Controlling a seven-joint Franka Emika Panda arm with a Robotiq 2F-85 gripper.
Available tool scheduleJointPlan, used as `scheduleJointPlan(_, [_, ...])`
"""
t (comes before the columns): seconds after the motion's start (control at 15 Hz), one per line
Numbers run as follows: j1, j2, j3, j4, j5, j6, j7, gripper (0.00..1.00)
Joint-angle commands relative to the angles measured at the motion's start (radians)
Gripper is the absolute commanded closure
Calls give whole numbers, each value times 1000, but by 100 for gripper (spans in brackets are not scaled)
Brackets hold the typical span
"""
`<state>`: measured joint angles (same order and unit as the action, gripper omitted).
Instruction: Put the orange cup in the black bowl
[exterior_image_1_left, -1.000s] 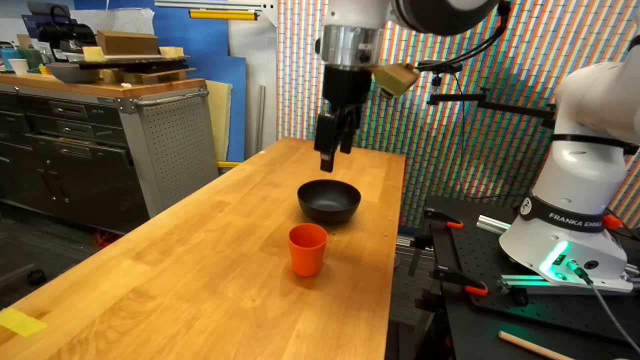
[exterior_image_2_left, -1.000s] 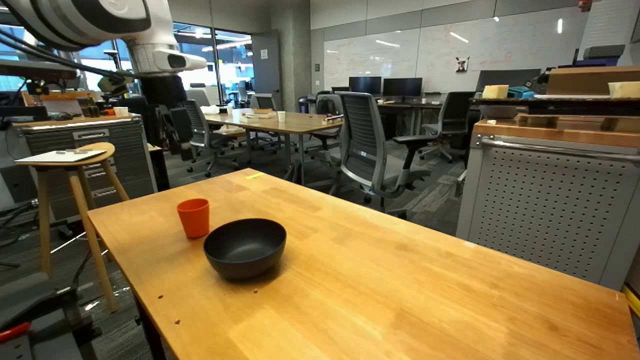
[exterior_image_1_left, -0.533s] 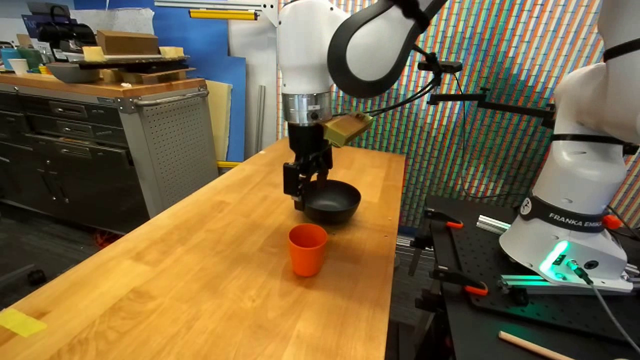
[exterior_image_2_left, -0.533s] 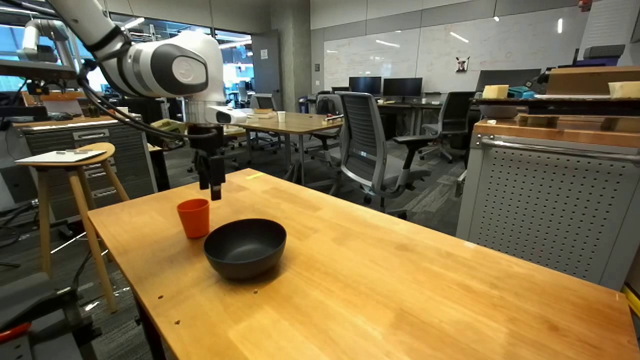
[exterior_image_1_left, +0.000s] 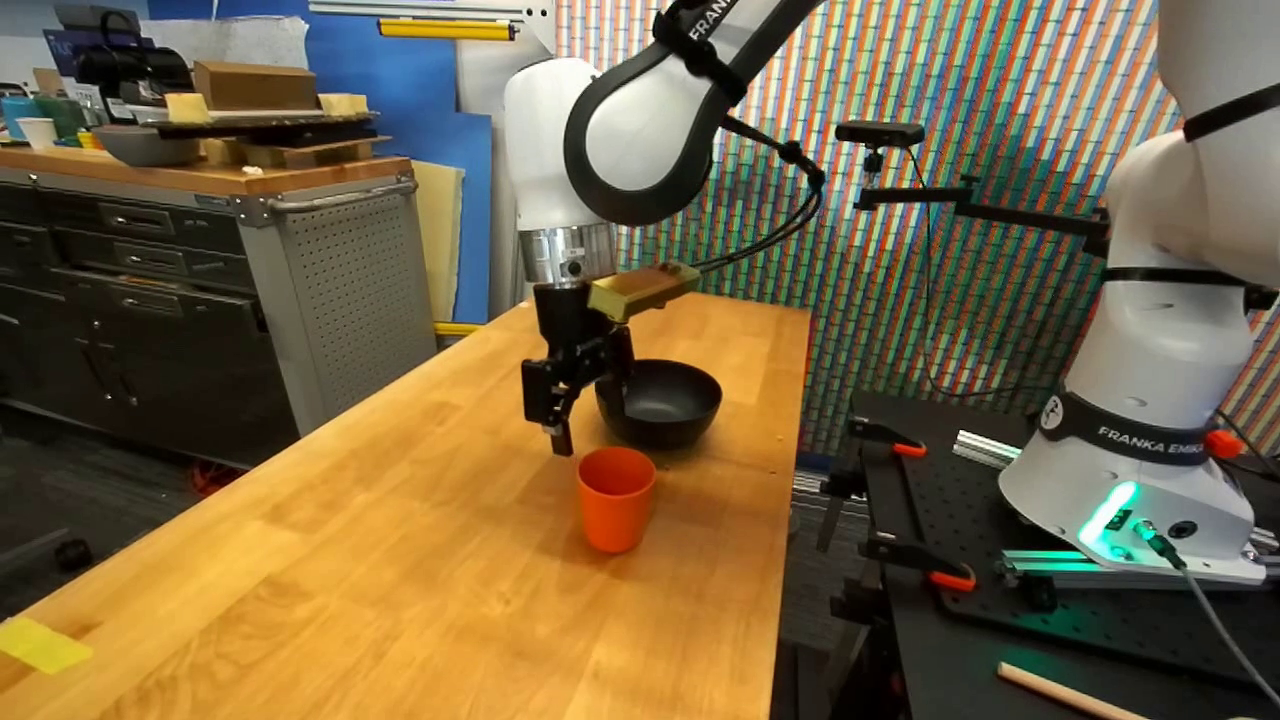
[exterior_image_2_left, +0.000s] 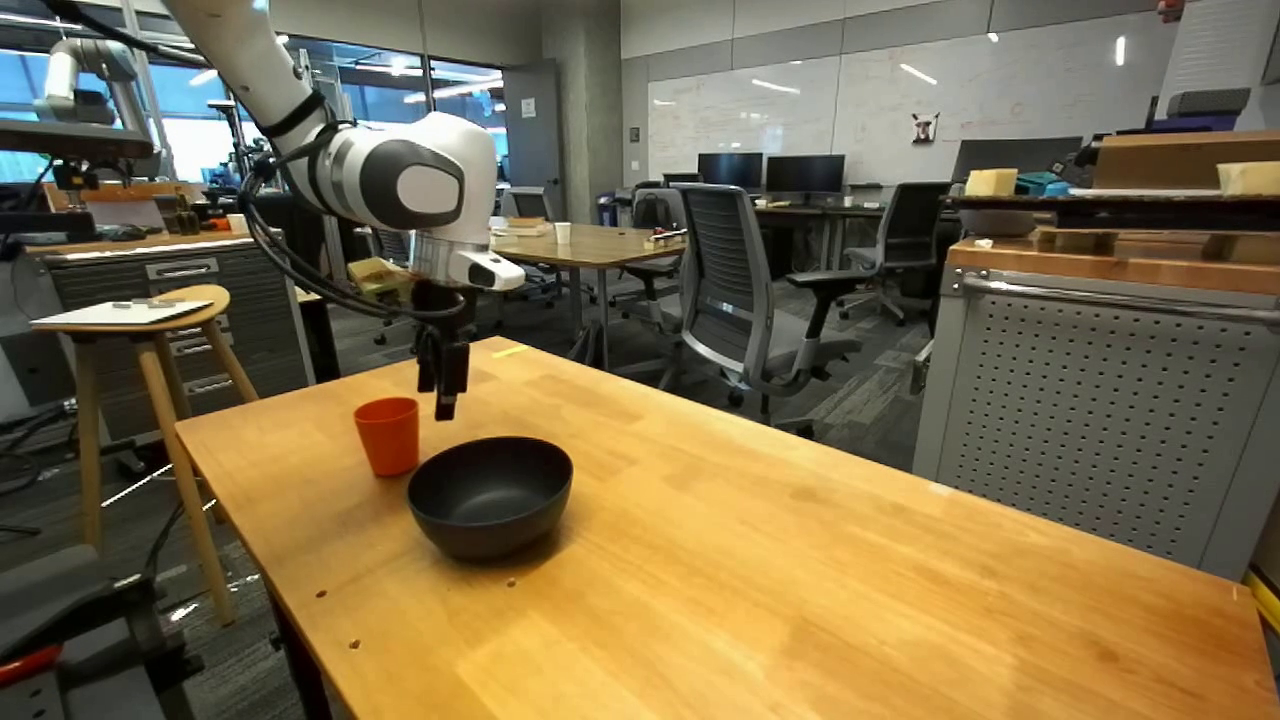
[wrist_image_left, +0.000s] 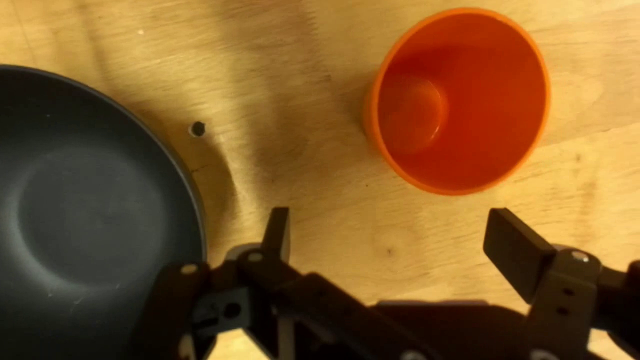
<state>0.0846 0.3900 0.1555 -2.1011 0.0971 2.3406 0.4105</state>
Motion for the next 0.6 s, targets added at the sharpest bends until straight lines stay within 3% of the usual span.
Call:
scheduleJointPlan(0.0, [69,-38,-31,52,-2,-49,32,0])
scheduleJointPlan(0.53, [78,-67,-65,-41,22,-1,90,0])
